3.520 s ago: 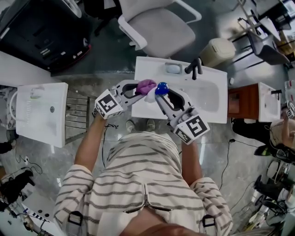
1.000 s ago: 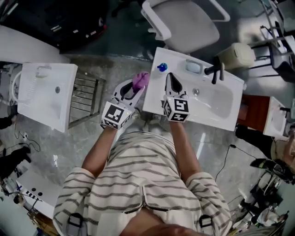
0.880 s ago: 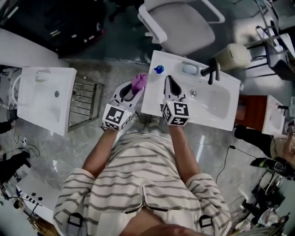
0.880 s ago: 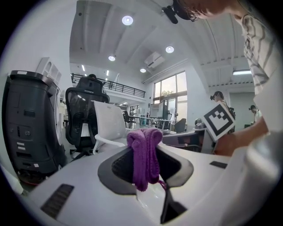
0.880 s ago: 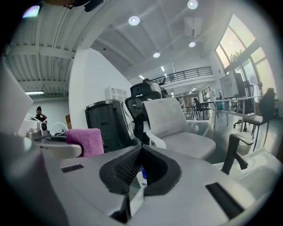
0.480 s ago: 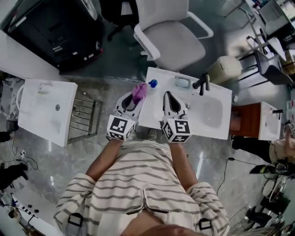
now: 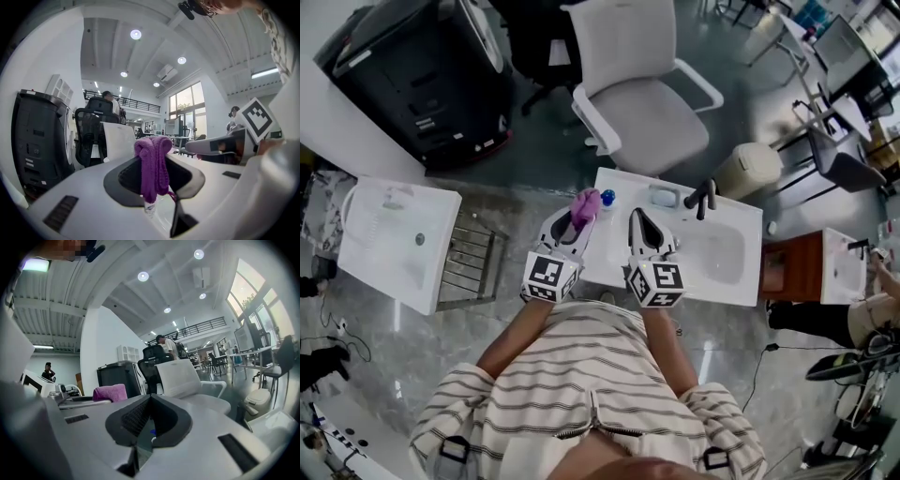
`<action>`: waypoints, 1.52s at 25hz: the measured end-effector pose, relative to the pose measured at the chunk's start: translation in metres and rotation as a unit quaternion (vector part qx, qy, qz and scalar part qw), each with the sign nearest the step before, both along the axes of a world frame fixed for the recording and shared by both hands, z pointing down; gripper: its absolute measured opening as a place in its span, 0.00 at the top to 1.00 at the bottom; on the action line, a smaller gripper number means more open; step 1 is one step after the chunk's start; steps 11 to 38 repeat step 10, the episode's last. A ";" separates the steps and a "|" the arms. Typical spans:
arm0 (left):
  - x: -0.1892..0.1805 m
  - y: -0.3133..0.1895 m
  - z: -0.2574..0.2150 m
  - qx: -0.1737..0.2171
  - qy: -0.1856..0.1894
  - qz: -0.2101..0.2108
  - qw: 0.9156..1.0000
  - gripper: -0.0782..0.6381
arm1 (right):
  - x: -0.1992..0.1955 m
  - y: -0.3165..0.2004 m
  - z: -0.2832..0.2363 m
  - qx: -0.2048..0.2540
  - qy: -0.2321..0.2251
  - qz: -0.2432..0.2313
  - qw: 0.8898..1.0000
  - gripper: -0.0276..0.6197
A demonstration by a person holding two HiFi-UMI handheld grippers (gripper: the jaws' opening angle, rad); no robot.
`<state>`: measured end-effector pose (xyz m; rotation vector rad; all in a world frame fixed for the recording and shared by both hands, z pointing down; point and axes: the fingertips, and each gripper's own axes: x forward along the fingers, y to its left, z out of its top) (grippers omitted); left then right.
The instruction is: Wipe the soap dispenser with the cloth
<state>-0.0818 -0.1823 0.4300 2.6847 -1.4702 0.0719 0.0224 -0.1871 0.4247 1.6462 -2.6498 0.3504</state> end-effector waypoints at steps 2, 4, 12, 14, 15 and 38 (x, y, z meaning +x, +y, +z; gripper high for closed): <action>-0.001 0.000 -0.001 0.002 -0.001 -0.002 1.000 0.73 | 0.001 -0.002 -0.002 0.000 -0.010 0.002 1.000 0.94; -0.002 0.002 -0.002 0.003 0.000 -0.002 1.000 0.73 | 0.002 -0.001 -0.003 0.000 -0.014 0.005 1.000 0.94; -0.004 0.007 -0.001 0.001 -0.001 0.002 1.000 0.73 | 0.002 0.004 -0.006 0.003 -0.016 0.009 1.000 0.94; -0.004 0.007 -0.001 0.001 -0.001 0.002 1.000 0.73 | 0.002 0.004 -0.006 0.003 -0.016 0.009 1.000 0.94; -0.004 0.007 -0.001 0.001 -0.001 0.002 1.000 0.73 | 0.002 0.004 -0.006 0.003 -0.016 0.009 1.000 0.94; -0.004 0.007 -0.001 0.001 -0.001 0.002 1.000 0.73 | 0.002 0.004 -0.006 0.003 -0.016 0.009 1.000 0.94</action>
